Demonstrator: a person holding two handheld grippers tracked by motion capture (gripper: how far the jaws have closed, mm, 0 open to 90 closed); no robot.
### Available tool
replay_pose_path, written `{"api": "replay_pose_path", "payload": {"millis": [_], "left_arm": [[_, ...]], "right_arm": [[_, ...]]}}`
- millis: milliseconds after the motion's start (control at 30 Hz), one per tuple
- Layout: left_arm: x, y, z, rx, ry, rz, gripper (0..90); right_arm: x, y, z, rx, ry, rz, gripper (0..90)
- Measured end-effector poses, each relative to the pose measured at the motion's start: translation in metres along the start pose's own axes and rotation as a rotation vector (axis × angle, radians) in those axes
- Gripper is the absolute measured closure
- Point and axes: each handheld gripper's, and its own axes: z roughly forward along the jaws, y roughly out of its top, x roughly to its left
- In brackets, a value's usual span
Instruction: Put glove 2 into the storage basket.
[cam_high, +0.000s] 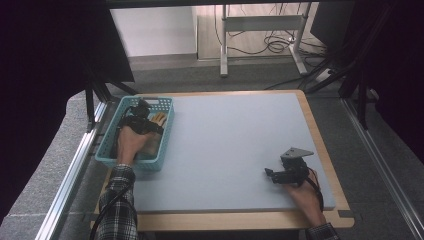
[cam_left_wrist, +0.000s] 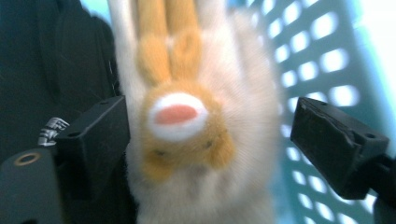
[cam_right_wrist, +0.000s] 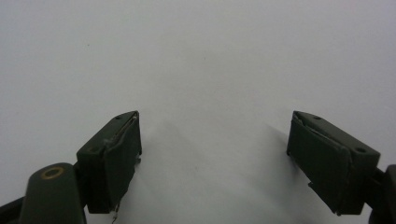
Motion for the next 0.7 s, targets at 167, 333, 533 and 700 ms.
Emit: {"api": "replay_pose_path", "payload": {"millis": [167, 333, 533, 700], "left_arm": [[-0.002, -0.002, -0.027, -0.102, -0.017, 0.008, 25.3], [0.004, -0.009, -0.038, -0.159, 0.079, 0.030, 62.8], [0.017, -0.017, -0.011, -0.032, 0.194, 0.006, 81.9], [0.014, -0.018, 0.007, -0.023, 0.073, -0.003, 84.7]], "right_arm": [[0.000, 0.000, 0.000, 0.000, 0.000, 0.000, 17.2], [0.000, 0.000, 0.000, 0.000, 0.000, 0.000, 17.2], [0.000, 0.000, 0.000, 0.000, 0.000, 0.000, 17.2], [0.000, 0.000, 0.000, 0.000, 0.000, 0.001, 17.2]]}}
